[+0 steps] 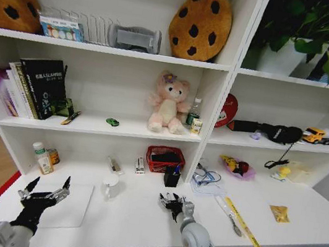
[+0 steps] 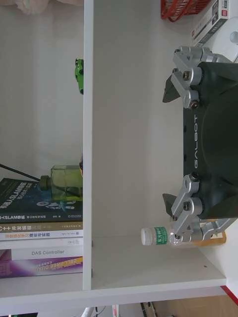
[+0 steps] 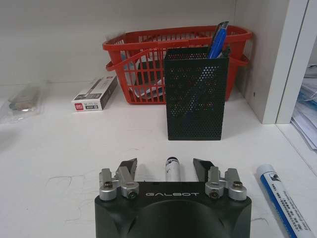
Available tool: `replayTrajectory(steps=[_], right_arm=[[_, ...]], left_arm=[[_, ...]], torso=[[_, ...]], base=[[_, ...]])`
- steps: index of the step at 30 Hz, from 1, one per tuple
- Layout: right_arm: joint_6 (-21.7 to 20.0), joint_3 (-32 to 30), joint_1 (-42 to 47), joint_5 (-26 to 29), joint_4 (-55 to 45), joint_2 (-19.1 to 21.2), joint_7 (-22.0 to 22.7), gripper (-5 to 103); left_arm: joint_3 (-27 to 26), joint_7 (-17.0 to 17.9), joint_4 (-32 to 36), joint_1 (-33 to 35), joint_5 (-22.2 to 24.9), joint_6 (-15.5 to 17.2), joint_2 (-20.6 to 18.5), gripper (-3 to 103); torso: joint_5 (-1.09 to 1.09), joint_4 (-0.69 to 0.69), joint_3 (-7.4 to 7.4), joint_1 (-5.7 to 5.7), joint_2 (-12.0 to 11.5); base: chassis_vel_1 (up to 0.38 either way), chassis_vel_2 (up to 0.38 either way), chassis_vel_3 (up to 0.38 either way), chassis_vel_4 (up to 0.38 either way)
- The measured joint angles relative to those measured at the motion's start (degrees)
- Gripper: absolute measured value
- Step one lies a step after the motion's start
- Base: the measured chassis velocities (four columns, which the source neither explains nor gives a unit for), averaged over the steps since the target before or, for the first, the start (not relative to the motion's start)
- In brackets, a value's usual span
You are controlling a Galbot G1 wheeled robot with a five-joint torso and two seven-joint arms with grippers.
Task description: Organize the objects on the table.
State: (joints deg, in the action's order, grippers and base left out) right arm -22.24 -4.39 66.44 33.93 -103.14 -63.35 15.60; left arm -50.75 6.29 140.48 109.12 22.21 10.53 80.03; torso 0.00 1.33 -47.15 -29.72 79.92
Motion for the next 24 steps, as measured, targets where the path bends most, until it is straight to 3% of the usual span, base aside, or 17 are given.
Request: replayTrajectory(steps=[4, 6, 8, 10, 12, 14, 22, 24], right_arm=[[-0.13, -0.10, 0.30, 0.12, 0.00, 0.21, 0.05, 52], [-0.12, -0.37, 0.65, 0.37, 0.01, 0.26, 0.07, 42], [-0.12, -0.49, 0.76, 0.48, 0.05, 0.25, 0.08, 42], [0.03, -0.59, 0.87, 0.52, 0.21, 0.27, 0.08, 26], [0.06, -0.63, 0.90, 0.55, 0.23, 0.31, 0.06, 26], [0.12, -0.71, 1.03, 0.73, 0.22, 0.44, -0.03, 15], [0.52, -1.34, 1.79, 0.98, -0.23, 1.03, -0.05, 12], [2.33, -1.77, 2.43, 1.29, -0.78, 1.77, -0.76, 12]], left_arm=[[0.00, 0.00, 0.00, 0.00, 0.00, 0.00, 0.00, 100], [0.00, 0.00, 0.00, 0.00, 0.00, 0.00, 0.00, 100], [0.00, 0.00, 0.00, 0.00, 0.00, 0.00, 0.00, 100], [0.00, 0.00, 0.00, 0.00, 0.00, 0.00, 0.00, 100], [0.00, 0.00, 0.00, 0.00, 0.00, 0.00, 0.00, 100], [0.00, 0.00, 0.00, 0.00, 0.00, 0.00, 0.00, 100], [0.00, 0.00, 0.00, 0.00, 0.00, 0.00, 0.00, 100], [0.00, 0.01, 0.00, 0.00, 0.00, 0.00, 0.00, 100]], torso=[[-0.01, 0.00, 0.00, 0.00, 0.01], [-0.01, 0.01, 0.01, 0.00, 0.01], [-0.01, 0.01, 0.01, 0.00, 0.01], [0.00, 0.00, 0.01, 0.00, 0.01], [0.00, 0.00, 0.01, 0.00, 0.01], [0.01, -0.01, 0.01, 0.00, 0.01], [0.01, -0.01, 0.00, 0.00, 0.01], [0.01, 0.00, -0.01, 0.00, 0.00]], base=[[0.000, 0.000, 0.000, 0.000], [0.000, 0.000, 0.000, 0.000], [0.000, 0.000, 0.000, 0.000], [0.000, 0.000, 0.000, 0.000], [0.000, 0.000, 0.000, 0.000], [0.000, 0.000, 0.000, 0.000], [0.000, 0.000, 0.000, 0.000], [0.000, 0.000, 0.000, 0.000]])
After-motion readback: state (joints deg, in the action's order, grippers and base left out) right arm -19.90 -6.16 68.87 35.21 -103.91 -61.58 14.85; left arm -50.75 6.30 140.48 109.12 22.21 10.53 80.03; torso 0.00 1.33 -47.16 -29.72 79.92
